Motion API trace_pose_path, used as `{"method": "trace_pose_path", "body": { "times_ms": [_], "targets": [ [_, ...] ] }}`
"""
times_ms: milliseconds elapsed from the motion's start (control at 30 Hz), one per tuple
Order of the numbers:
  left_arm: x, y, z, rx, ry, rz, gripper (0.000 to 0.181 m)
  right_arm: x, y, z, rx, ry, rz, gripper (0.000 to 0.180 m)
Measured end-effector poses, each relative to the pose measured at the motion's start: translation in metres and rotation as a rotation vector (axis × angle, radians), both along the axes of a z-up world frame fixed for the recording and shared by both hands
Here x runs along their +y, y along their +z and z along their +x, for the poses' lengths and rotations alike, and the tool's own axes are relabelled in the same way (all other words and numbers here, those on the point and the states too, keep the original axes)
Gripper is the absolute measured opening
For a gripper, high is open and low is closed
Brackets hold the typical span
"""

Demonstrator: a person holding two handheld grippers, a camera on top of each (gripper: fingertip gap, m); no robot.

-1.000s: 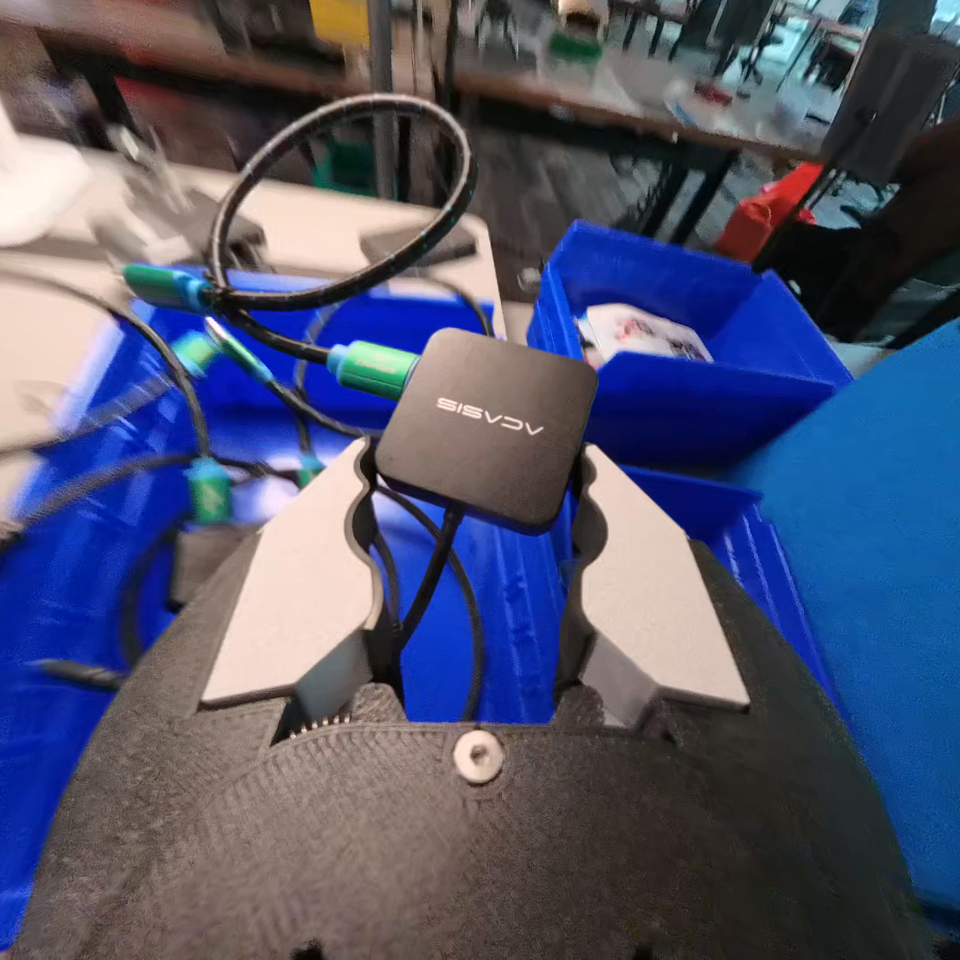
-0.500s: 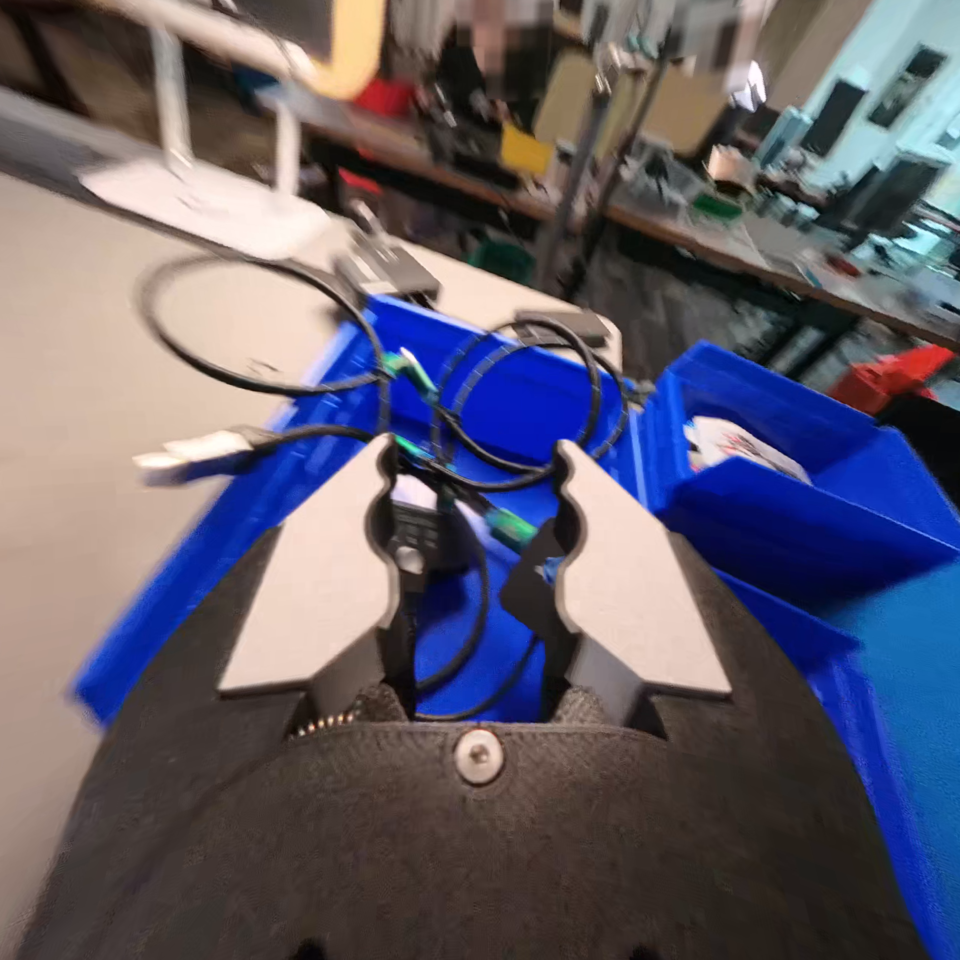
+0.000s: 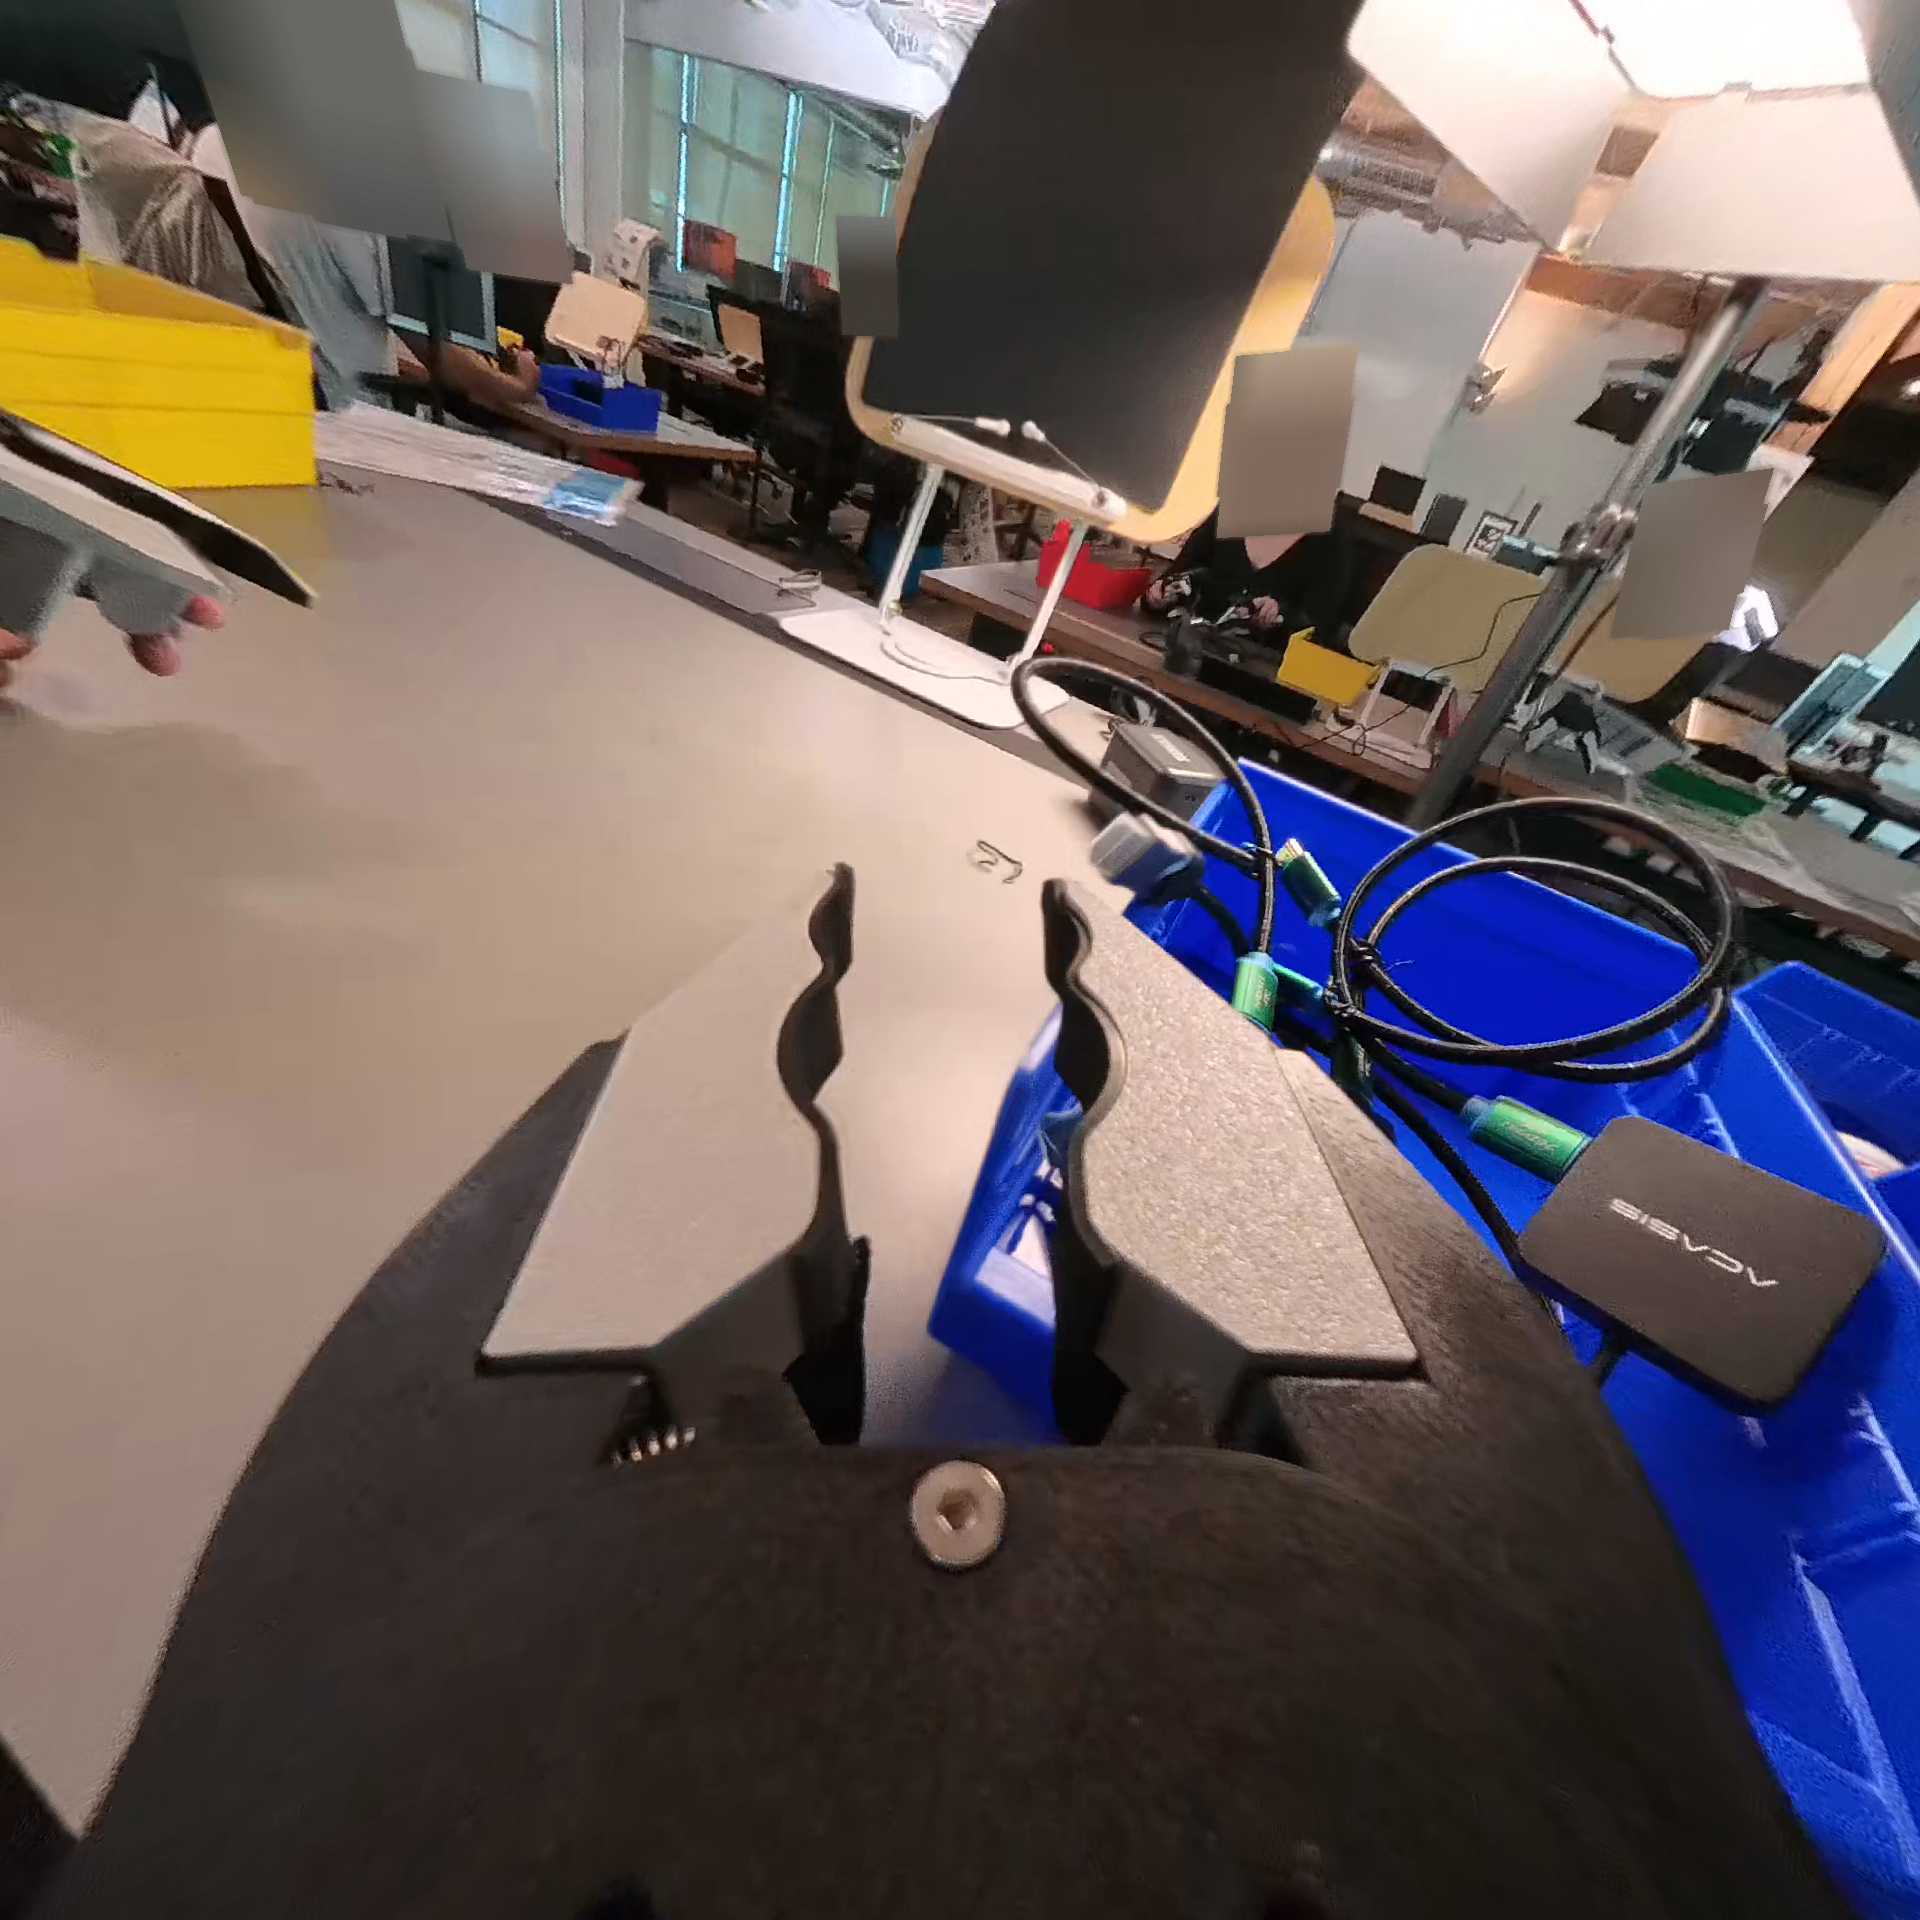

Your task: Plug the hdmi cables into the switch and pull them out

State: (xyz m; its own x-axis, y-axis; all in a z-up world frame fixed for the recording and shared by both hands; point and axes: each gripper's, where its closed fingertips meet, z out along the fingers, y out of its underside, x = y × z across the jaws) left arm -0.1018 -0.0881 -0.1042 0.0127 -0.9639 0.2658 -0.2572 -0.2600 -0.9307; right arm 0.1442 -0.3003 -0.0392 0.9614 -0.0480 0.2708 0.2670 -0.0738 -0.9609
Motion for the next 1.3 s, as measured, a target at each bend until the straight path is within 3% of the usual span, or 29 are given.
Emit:
{"method": "trace_pose_path", "body": {
  "times_ms": [133,333,467,633,733,800,900,967,1100,1300],
  "targets": [
    [0.001,0.005,-0.060,-0.018,0.231,0.069,0.065,0.002,-0.021,0.004,-0.039,-0.121,-0.072,0.058],
    [0.062,0.031,-0.210,0.054,0.891,0.346,0.080,0.002,-0.037,0.029,0.005,-0.318,-0.167,0.073],
    [0.097,0.040,-0.285,0.162,1.137,0.379,0.087,0.011,-0.044,0.043,0.041,-0.377,-0.221,0.073],
    [0.144,0.006,-0.299,0.322,1.156,0.291,0.090,0.027,-0.055,0.061,0.061,-0.437,-0.309,0.068],
    [0.172,-0.001,-0.297,0.349,1.174,0.298,0.083,0.033,-0.060,0.071,0.056,-0.484,-0.340,0.052],
    [0.188,-0.001,-0.291,0.353,1.175,0.306,0.069,0.035,-0.061,0.071,0.065,-0.496,-0.334,0.032],
    [0.203,-0.004,-0.282,0.367,1.163,0.329,0.031,0.034,-0.062,0.066,0.059,-0.509,-0.313,0.006],
    [0.208,-0.003,-0.289,0.371,1.201,0.365,0.003,0.028,-0.061,0.064,0.023,-0.537,-0.306,0.003],
    [0.184,-0.002,-0.291,0.312,1.141,0.352,0.003,0.007,-0.061,0.047,0.014,-0.496,-0.280,0.005],
    [0.108,-0.001,-0.289,0.241,0.963,0.370,0.003,-0.030,-0.060,0.001,-0.006,-0.342,-0.257,0.003]
  ]
}}
